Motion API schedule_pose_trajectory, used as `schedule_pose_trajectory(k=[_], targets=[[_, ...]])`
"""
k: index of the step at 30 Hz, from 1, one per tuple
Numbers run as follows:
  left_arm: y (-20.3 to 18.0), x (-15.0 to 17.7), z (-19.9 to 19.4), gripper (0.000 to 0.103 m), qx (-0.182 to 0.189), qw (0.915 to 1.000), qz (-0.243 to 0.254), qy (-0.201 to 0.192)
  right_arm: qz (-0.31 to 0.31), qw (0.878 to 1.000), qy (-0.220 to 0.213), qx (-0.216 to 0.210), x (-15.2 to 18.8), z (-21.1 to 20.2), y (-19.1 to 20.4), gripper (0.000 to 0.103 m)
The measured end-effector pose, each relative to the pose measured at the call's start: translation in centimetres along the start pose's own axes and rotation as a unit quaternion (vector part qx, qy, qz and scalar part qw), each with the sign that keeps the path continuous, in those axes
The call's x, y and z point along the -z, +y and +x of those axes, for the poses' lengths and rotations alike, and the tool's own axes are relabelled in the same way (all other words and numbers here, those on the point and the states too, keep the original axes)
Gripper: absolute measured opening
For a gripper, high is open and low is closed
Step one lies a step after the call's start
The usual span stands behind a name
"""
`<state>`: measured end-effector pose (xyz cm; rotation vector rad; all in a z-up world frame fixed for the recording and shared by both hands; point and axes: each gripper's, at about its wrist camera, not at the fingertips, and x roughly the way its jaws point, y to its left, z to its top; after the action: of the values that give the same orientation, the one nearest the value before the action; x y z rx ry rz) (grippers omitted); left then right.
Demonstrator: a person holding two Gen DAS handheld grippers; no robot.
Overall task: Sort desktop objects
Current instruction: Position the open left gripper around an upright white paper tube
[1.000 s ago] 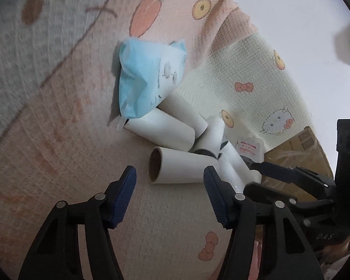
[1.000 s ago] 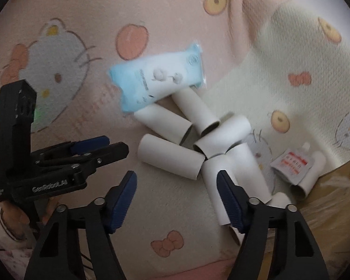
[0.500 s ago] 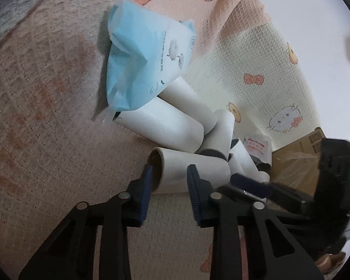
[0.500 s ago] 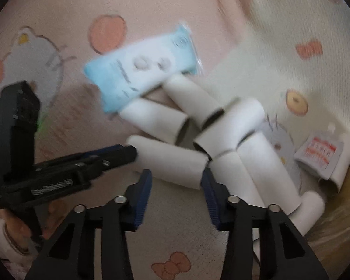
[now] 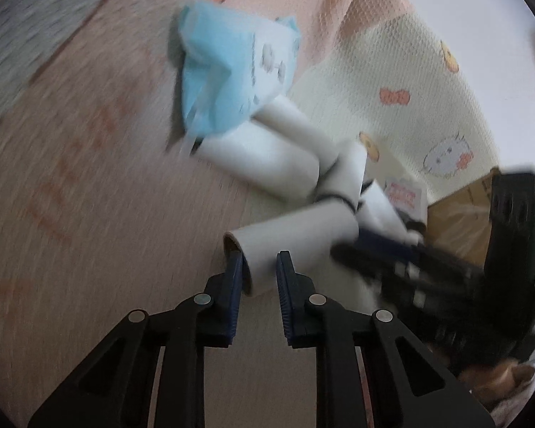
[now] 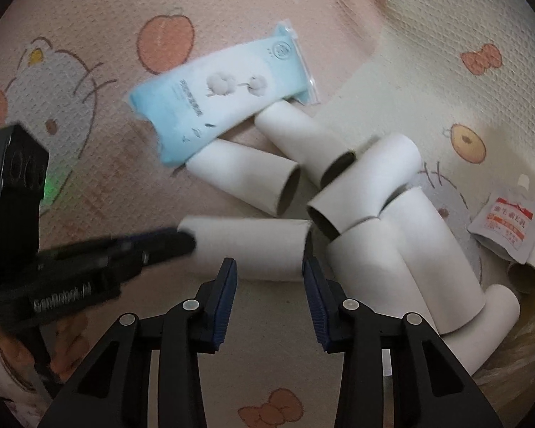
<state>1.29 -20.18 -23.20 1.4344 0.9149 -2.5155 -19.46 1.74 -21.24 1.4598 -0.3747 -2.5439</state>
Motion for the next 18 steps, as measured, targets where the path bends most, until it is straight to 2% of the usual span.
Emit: schedule_pose_trajectory(k=[4,8,13,16,18], targets=[[-1.0,1.6,0.0,0.021,-0.008,0.9991,0.031,0.028,-0.007,1.0,-0.006,-0.002,-0.5,0.0,0.5,0.036],[-2.3,2.5,-0.2,0.021,-0.025,0.9964,0.072,0.035,0.002,1.0,-0.017,-0.005,-0.6,-0.6,0.3,0.036],[-2.2,1.8,-1.6,0.021,-0.025,0.9952,0.094,0.007,0.035,0.999,-0.038,-0.007,-0.7,-2.4,-0.7,0.036],[-2.1,0.7,-2.0,0.021,-0.035,0.9936,0.107,-0.014,0.064,0.997,-0.026,-0.019,0.8,-2.6,-1.2,0.036],[-2.0,-0.2,-2.0,0.021,-0.036,0.993,0.111,-0.022,0.051,0.999,-0.01,-0.015,1.5,-2.2,-0.9,0.036]])
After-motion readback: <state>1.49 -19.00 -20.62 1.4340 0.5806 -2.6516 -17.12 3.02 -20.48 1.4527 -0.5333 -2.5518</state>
